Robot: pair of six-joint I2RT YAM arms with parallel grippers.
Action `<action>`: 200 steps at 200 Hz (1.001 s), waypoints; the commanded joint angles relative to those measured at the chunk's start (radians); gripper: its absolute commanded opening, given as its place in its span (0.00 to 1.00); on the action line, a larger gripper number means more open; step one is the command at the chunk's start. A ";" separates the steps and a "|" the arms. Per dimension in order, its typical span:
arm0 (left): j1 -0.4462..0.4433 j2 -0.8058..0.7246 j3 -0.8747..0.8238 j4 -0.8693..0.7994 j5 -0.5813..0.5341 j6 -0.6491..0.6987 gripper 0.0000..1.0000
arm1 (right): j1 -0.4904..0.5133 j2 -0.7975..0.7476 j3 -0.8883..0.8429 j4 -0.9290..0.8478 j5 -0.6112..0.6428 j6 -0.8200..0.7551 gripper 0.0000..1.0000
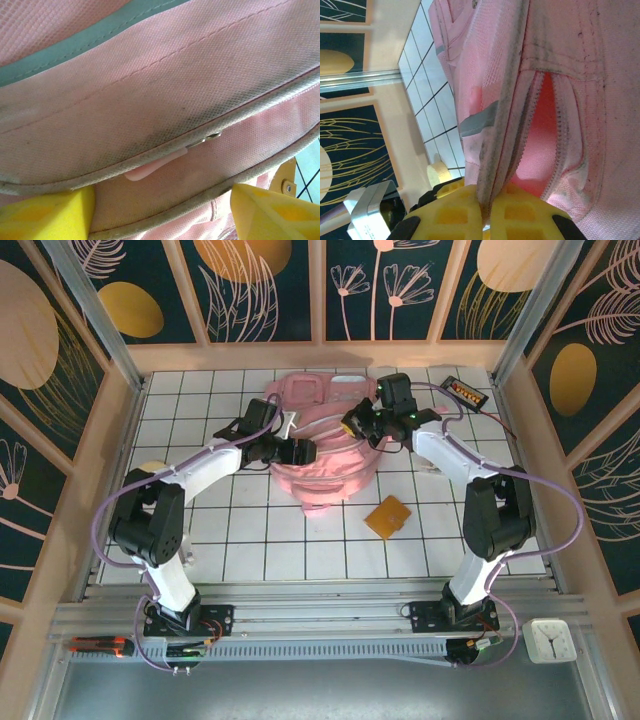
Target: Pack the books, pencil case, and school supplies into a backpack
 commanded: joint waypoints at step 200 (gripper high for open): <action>0.007 0.064 0.110 0.033 -0.035 -0.007 0.04 | 0.057 0.030 0.090 0.058 -0.052 0.045 0.00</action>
